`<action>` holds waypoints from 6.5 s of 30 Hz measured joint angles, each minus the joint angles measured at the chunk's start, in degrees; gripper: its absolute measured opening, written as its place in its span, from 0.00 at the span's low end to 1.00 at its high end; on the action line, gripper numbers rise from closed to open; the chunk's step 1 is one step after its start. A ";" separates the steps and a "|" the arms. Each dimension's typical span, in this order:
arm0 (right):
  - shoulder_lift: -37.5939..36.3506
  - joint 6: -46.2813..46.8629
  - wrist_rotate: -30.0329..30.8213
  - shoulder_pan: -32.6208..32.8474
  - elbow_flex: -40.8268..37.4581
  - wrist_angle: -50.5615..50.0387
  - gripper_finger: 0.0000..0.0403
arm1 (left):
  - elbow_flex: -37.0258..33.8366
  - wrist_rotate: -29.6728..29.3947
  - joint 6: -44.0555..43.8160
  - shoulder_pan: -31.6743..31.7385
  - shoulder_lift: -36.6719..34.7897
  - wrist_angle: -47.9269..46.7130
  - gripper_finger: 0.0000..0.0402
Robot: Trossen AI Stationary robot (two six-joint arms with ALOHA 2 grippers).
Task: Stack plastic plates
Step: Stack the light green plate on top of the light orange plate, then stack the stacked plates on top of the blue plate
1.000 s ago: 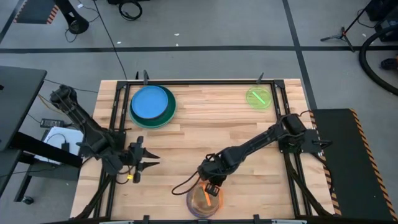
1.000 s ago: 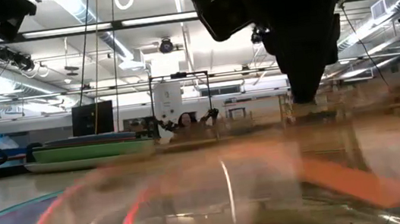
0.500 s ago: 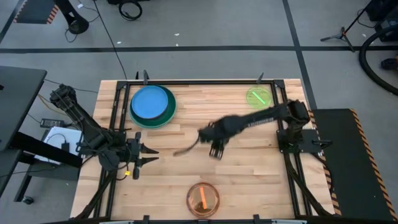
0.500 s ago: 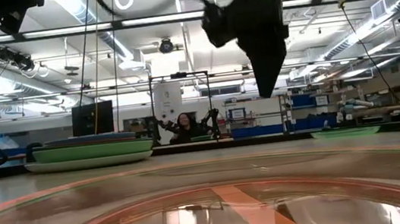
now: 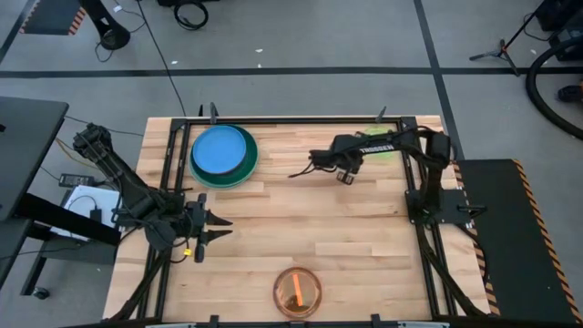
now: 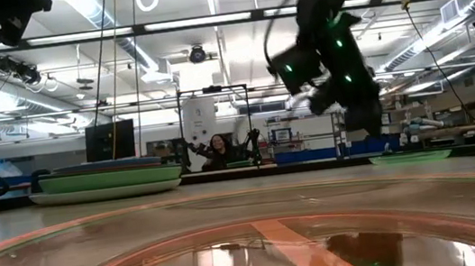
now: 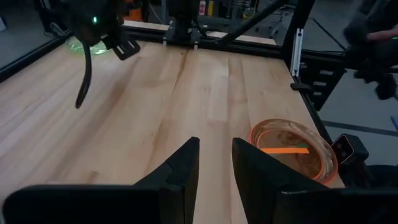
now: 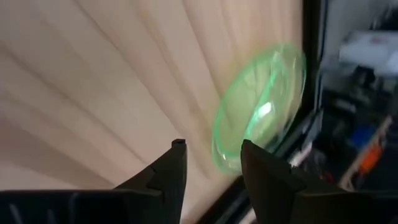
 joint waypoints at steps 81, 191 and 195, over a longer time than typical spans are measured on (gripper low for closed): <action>26.43 -62.74 10.05 66.76 34.85 16.78 0.02 | 28.10 15.47 -7.98 -4.37 8.37 -33.18 0.26; 26.25 14.01 26.60 63.45 49.11 -12.22 0.40 | 21.05 10.84 29.54 34.69 29.06 -21.04 0.03; 26.27 18.71 28.82 64.68 49.11 -13.15 0.40 | 8.11 8.53 24.86 38.40 19.59 -17.84 0.03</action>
